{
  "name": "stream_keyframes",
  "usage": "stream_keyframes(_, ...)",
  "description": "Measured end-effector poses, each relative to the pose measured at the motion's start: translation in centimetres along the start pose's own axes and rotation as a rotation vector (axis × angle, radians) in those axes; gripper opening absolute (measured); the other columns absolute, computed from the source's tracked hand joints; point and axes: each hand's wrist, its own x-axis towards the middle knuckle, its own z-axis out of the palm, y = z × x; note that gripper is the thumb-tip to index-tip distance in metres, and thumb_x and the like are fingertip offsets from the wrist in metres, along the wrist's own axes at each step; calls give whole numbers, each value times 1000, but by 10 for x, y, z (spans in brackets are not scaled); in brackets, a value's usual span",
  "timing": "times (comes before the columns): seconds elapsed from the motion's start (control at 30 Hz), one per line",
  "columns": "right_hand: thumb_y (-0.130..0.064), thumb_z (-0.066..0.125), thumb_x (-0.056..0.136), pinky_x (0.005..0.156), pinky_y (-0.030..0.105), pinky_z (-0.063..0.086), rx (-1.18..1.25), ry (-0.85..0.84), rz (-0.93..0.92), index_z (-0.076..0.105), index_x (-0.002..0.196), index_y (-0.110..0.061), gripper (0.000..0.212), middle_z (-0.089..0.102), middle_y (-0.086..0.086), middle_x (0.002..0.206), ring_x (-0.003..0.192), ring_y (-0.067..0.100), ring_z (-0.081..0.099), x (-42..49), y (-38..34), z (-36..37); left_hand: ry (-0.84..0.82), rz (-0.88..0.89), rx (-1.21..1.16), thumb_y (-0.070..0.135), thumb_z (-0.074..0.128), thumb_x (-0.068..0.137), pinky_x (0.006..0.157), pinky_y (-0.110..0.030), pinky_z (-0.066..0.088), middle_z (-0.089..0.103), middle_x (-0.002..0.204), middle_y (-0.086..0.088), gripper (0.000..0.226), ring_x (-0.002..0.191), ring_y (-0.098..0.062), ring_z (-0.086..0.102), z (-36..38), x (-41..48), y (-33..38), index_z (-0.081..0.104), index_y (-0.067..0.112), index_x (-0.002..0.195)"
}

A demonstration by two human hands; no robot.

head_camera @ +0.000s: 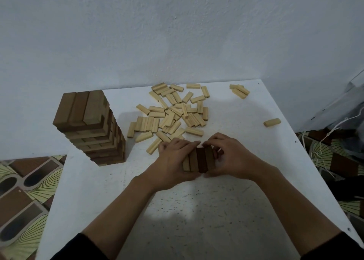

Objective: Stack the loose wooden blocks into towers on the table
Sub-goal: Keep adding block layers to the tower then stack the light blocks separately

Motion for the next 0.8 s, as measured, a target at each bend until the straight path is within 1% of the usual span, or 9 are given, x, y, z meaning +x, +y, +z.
stream_keyframes(0.17, -41, 92, 60, 78, 12, 45, 22, 20, -24, 67, 119, -23, 67, 53, -16, 108, 97, 2, 54, -5, -5, 3, -17, -24, -26, 54, 77, 81, 93, -27, 12, 52, 136, 10, 83, 128, -8, 34, -4, -1, 1, 41, 27, 151)
stream_keyframes(0.33, -49, 93, 59, 74, 11, 43, -2, -11, -11, 66, 118, -25, 70, 53, -14, 108, 95, 1, 51, -6, -12, 4, -15, -28, -2, 47, 81, 77, 89, -26, 12, 55, 129, 11, 85, 125, -9, 36, -6, -4, 8, 42, 27, 149)
stream_keyframes(0.4, -52, 93, 58, 73, 12, 41, -16, -2, 8, 65, 119, -25, 72, 52, -13, 108, 91, 2, 51, -8, -14, 9, -34, -30, -12, 47, 81, 76, 91, -30, 16, 55, 132, 11, 86, 127, -10, 37, -6, -9, 6, 40, 29, 150)
stream_keyframes(0.5, -54, 92, 57, 70, 12, 39, -10, 34, 14, 67, 117, -23, 73, 52, -11, 106, 85, 3, 51, -13, -18, 19, -89, -28, -56, 51, 80, 76, 99, -41, 30, 53, 137, 12, 92, 130, -10, 40, -12, -15, -3, 34, 33, 153)
stream_keyframes(0.57, -59, 88, 61, 71, 14, 41, -19, 67, 36, 68, 118, -22, 71, 54, -10, 104, 86, 3, 51, -13, -22, 23, -83, -26, -64, 52, 82, 74, 101, -42, 30, 48, 144, 11, 96, 133, -8, 40, -18, -17, -7, 31, 35, 154)
stream_keyframes(0.63, -61, 78, 73, 72, 15, 44, -7, 98, 92, 69, 120, -19, 64, 57, -9, 104, 86, 3, 54, -12, -25, 22, -70, -35, -59, 51, 83, 75, 102, -39, 24, 42, 149, 13, 96, 134, -1, 35, -23, -20, -8, 31, 39, 154)
stream_keyframes(0.7, -55, 68, 86, 69, 11, 43, 28, 121, 144, 71, 118, -19, 47, 62, -9, 103, 84, 1, 59, -10, -27, 17, -53, -32, -48, 53, 81, 76, 103, -39, 22, 39, 149, 18, 90, 132, 4, 31, -26, -26, -9, 34, 43, 151)
stream_keyframes(0.77, -43, 66, 93, 70, 9, 43, 70, 125, 196, 73, 113, -19, 32, 66, -9, 102, 84, -2, 61, -11, -26, 13, 12, -56, -41, 60, 76, 78, 104, -42, 23, 42, 143, 21, 79, 132, 1, 35, -26, -35, -9, 41, 43, 146)
stream_keyframes(0.8, -37, 68, 94, 74, 11, 47, 101, 128, 220, 74, 111, -19, 26, 67, -9, 102, 85, -1, 63, -12, -25, 12, 68, -81, -28, 64, 71, 78, 103, -42, 22, 46, 139, 21, 72, 130, -2, 38, -25, -40, -6, 46, 42, 142)
